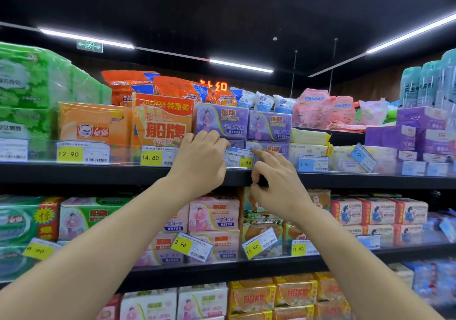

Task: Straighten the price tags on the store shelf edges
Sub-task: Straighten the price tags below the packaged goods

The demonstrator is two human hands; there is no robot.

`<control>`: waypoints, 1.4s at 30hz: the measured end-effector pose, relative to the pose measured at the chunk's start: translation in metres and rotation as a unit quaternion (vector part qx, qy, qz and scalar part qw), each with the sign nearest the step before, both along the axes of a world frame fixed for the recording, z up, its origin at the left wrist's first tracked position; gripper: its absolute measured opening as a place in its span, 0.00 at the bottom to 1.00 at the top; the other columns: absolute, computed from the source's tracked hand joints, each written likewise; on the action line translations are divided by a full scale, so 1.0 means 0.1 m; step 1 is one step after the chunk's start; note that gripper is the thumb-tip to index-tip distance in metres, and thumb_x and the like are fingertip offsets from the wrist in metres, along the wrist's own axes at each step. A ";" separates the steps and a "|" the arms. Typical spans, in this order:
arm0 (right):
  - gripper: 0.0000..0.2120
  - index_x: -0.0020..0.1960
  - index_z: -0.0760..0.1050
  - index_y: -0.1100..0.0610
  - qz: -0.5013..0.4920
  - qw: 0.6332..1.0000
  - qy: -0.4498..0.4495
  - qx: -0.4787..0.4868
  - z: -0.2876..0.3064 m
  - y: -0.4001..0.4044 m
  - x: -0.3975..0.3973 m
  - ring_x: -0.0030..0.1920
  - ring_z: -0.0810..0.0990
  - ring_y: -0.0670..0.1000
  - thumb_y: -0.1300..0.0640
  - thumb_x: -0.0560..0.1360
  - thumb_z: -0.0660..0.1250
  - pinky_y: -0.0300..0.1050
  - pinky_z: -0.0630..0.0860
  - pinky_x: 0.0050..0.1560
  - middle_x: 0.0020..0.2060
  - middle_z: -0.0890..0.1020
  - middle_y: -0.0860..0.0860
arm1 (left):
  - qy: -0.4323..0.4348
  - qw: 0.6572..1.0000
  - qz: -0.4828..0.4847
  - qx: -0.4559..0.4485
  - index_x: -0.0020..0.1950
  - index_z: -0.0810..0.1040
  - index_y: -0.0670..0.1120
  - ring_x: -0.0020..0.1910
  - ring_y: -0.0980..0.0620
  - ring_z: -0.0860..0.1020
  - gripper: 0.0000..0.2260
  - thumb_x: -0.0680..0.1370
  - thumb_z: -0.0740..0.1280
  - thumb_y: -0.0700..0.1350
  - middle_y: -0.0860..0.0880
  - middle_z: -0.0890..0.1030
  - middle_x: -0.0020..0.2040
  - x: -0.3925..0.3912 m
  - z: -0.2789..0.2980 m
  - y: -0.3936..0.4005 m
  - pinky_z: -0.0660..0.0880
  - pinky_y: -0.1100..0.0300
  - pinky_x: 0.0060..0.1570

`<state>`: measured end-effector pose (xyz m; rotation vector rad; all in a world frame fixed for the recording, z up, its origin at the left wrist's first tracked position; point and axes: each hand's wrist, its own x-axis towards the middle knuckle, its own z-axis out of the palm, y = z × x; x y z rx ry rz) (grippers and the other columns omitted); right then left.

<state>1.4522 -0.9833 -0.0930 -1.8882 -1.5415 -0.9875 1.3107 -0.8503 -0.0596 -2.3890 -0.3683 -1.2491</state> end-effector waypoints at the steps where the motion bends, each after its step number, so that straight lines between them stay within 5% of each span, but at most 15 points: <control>1: 0.06 0.39 0.71 0.54 0.001 1.000 -0.003 0.000 0.00 0.00 0.00 0.71 0.62 0.57 0.52 0.65 0.62 0.49 0.57 0.66 0.70 0.69 0.51 | -0.005 1.000 0.000 0.001 0.60 0.76 0.45 0.50 0.46 0.73 0.16 0.73 0.66 0.46 0.47 0.76 0.50 -0.01 -0.01 0.01 0.66 0.51 0.50; 5: 0.05 0.39 0.70 0.54 0.009 1.000 -0.015 -0.004 -0.05 0.03 0.00 0.72 0.61 0.57 0.53 0.65 0.62 0.50 0.57 0.67 0.71 0.68 0.53 | -0.022 1.000 -0.011 0.011 0.53 0.78 0.44 0.45 0.45 0.73 0.12 0.71 0.69 0.44 0.47 0.76 0.46 -0.03 -0.06 0.07 0.66 0.51 0.45; 11: 0.05 0.41 0.69 0.53 0.013 1.000 -0.014 -0.005 -0.08 0.03 0.01 0.73 0.59 0.56 0.53 0.66 0.63 0.52 0.58 0.68 0.71 0.66 0.53 | -0.021 0.999 -0.017 0.021 0.55 0.78 0.43 0.46 0.45 0.73 0.15 0.70 0.69 0.45 0.47 0.76 0.46 -0.07 -0.11 0.08 0.68 0.51 0.43; 22: 0.25 0.67 0.69 0.53 -0.037 0.999 0.010 0.000 -0.12 -0.33 -0.15 0.70 0.63 0.51 0.53 0.71 0.62 0.43 0.52 0.69 0.69 0.69 0.51 | -0.010 0.991 -0.130 0.016 0.61 0.77 0.44 0.53 0.47 0.75 0.19 0.73 0.63 0.50 0.49 0.78 0.54 -0.16 -0.13 -0.07 0.70 0.52 0.53; 27: 0.23 0.66 0.70 0.53 -0.096 0.995 -0.015 0.020 -0.18 -0.73 -0.24 0.66 0.67 0.51 0.48 0.73 0.58 0.46 0.55 0.68 0.65 0.73 0.50 | 0.003 0.978 -0.206 0.019 0.62 0.76 0.45 0.57 0.47 0.74 0.21 0.74 0.59 0.53 0.47 0.76 0.58 -0.01 -0.20 -0.33 0.67 0.55 0.56; 42: 0.21 0.65 0.72 0.56 -0.256 0.966 0.023 0.006 -0.50 -2.22 0.05 0.66 0.70 0.55 0.53 0.73 0.62 0.53 0.64 0.67 0.64 0.74 0.53 | 0.040 0.944 -0.326 0.034 0.61 0.77 0.44 0.55 0.43 0.76 0.21 0.73 0.60 0.52 0.46 0.78 0.57 0.85 -0.48 -1.16 0.71 0.48 0.57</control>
